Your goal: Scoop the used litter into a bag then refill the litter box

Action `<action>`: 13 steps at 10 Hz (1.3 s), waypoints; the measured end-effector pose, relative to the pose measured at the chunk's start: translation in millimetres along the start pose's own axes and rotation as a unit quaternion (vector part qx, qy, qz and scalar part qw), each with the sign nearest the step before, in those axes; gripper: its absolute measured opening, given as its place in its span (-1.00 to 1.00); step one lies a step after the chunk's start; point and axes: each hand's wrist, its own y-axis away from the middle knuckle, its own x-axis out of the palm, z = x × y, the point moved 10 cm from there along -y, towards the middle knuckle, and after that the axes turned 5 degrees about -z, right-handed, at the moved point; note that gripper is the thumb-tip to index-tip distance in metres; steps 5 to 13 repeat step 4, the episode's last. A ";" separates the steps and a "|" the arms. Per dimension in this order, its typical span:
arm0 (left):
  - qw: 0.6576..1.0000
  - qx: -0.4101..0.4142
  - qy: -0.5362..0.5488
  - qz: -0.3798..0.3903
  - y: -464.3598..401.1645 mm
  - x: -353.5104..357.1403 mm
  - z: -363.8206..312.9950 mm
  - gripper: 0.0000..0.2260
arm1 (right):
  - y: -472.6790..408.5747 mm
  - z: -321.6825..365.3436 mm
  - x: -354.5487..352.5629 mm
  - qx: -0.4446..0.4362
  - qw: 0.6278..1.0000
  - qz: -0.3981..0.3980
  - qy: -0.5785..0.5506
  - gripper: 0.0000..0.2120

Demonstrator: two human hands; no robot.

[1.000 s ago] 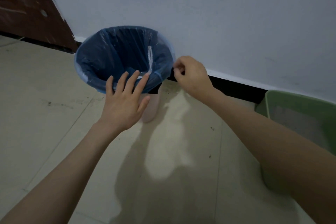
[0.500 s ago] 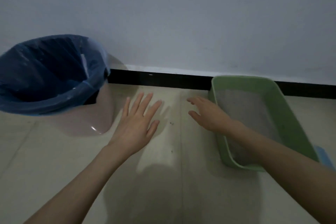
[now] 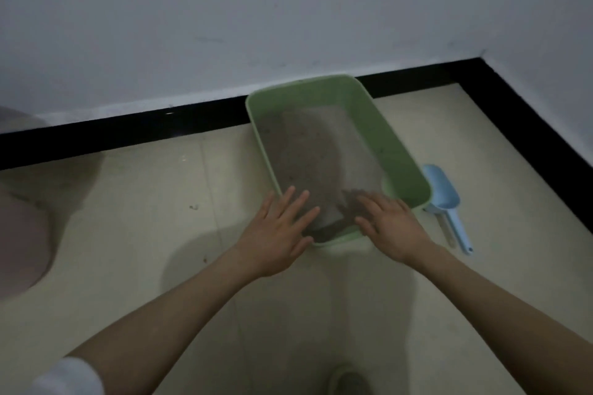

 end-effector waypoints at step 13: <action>0.996 0.079 0.022 -0.023 -14.1 36.5 -30.8 -0.52 | 20.8 -34.5 26.6 0.063 0.984 -0.074 -0.147 -0.33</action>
